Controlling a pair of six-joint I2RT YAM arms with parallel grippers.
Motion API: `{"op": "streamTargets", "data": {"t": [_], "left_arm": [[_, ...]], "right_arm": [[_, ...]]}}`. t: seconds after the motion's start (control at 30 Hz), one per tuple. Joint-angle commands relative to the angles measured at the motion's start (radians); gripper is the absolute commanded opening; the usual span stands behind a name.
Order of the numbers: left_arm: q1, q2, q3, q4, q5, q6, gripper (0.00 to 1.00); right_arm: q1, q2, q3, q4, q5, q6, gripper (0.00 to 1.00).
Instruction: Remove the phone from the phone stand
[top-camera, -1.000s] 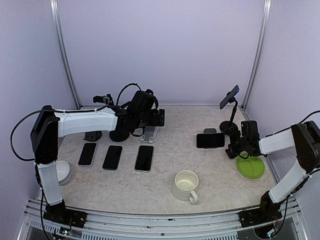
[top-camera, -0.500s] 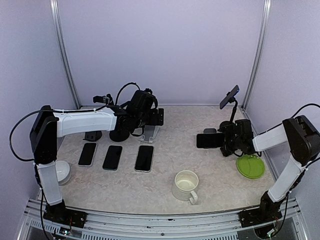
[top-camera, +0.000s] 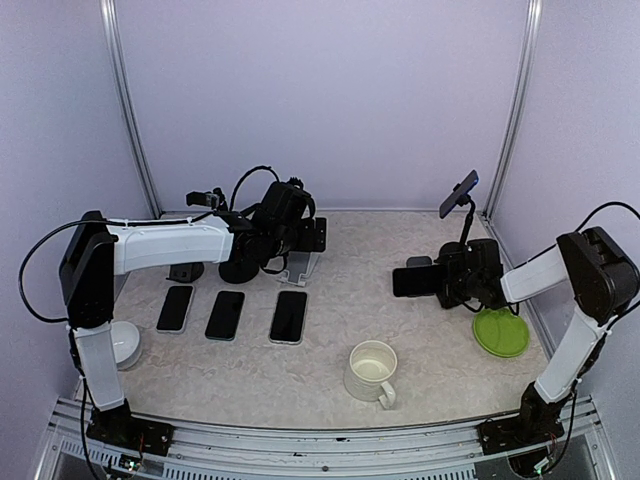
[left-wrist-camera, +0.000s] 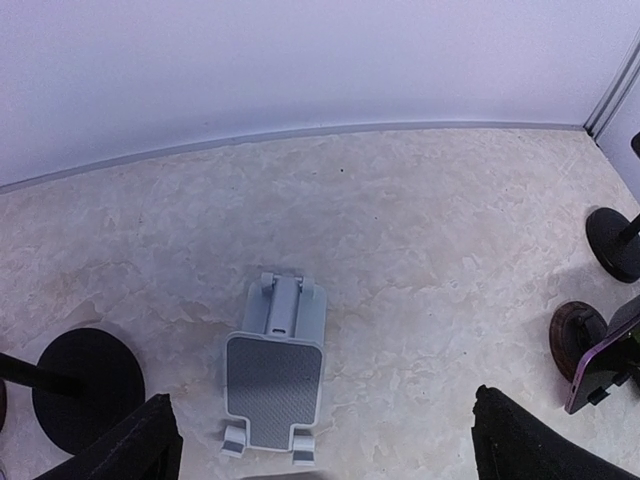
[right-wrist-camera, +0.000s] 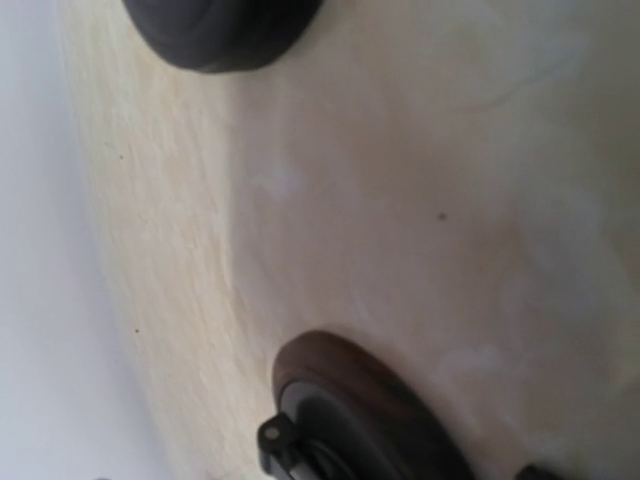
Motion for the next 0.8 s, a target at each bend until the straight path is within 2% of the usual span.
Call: {"op": "streamTargets", "data": {"t": [0.0,0.3,0.63,0.77], "left_arm": [[-0.003,-0.046,-0.01,-0.004,-0.022,0.002,0.99],[-0.003,-0.057,-0.026,0.0,-0.031,0.002,0.99],[-0.003,-0.068,-0.04,0.006,-0.037,0.0,0.99],[-0.005,-0.071,-0.049,0.01,-0.036,-0.003,0.99]], "right_arm": [[0.019,0.051,-0.024,-0.069,-0.014,0.037,0.84],[0.019,0.031,-0.059,0.001,-0.03,0.034,0.7],[0.018,-0.062,-0.09,0.058,-0.013,-0.031,0.61],[0.018,-0.103,-0.064,0.02,-0.015,-0.082,0.61]]}}
